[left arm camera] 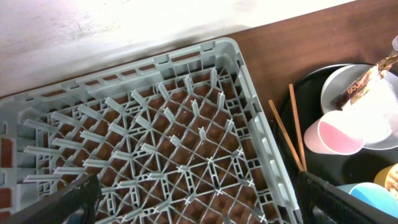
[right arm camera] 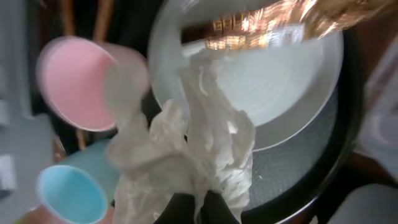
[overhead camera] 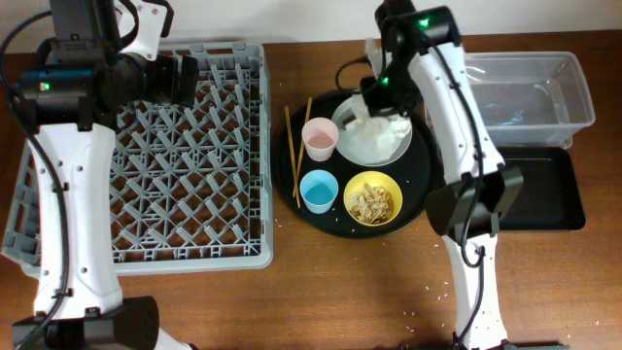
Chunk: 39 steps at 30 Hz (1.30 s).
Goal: Sort waste into correct bins and load items into the dishwasher rack
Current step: 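Carry the tissue with the right gripper and drop it in the clear bin, then grasp the gold wrapper on the plate with the right gripper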
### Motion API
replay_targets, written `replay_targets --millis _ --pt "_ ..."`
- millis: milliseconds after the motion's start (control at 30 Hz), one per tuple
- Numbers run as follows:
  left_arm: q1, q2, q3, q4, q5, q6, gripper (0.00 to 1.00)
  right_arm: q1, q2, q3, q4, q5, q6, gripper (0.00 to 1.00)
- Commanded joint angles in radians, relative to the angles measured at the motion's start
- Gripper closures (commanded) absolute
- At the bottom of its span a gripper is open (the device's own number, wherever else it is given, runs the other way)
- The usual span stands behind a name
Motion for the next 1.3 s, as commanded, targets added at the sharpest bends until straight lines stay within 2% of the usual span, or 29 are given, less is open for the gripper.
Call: replay_targets --millis 0,100,233,467,500,533,567,600,633,667,800,933,1000,1100,1200,1267 --pt "0.003 0.002 0.024 0.002 0.018 -0.014 0.01 -0.054 0.003 0.147 0.009 0.029 0.068 0.96" --pt "0.003 0.002 0.024 0.002 0.018 -0.014 0.01 -0.138 0.003 0.202 0.068 0.1 0.12 0.96" --pt "0.003 0.002 0.024 0.002 0.018 -0.014 0.01 -0.251 0.006 0.188 0.126 0.237 0.212 0.96" --pt "0.003 0.002 0.024 0.002 0.018 -0.014 0.01 -0.405 0.062 0.119 0.239 0.192 0.236 0.94" --pt "0.003 0.002 0.024 0.002 0.018 -0.014 0.01 -0.413 0.068 0.095 0.257 0.175 0.237 0.89" --pt "0.003 0.002 0.024 0.002 0.018 -0.014 0.01 -0.418 0.07 0.071 0.276 0.155 0.237 0.79" --pt "0.003 0.002 0.024 0.002 0.018 -0.014 0.01 -0.42 0.071 0.048 0.291 0.135 0.237 0.66" --pt "0.003 0.002 0.024 0.002 0.018 -0.014 0.01 -0.42 0.071 0.038 0.296 0.121 0.236 0.43" --pt "0.003 0.002 0.024 0.002 0.018 -0.014 0.01 -0.42 0.071 0.029 0.298 0.09 0.236 0.3" --pt "0.003 0.002 0.024 0.002 0.018 -0.014 0.01 -0.419 0.071 0.029 0.298 0.072 0.231 0.28" --pt "0.003 0.002 0.024 0.002 0.018 -0.014 0.01 -0.417 0.043 0.074 0.289 -0.12 0.154 0.27" --pt "0.003 0.002 0.024 0.002 0.018 -0.014 0.01 -0.372 -0.008 0.114 0.283 -0.202 0.207 0.28" --pt "0.003 0.002 0.024 0.002 0.018 -0.014 0.01 -0.323 -0.016 0.115 0.281 -0.189 0.243 0.33" --pt "0.003 0.002 0.024 0.002 0.018 -0.014 0.01 -0.213 -0.011 0.096 0.275 -0.048 0.414 0.34" --pt "0.003 0.002 0.024 0.002 0.018 -0.014 0.01 -0.062 0.005 0.034 0.28 0.225 0.636 0.38" --pt "0.003 0.002 0.024 0.002 0.018 -0.014 0.01 -0.002 0.013 -0.012 0.293 0.325 0.714 0.38"
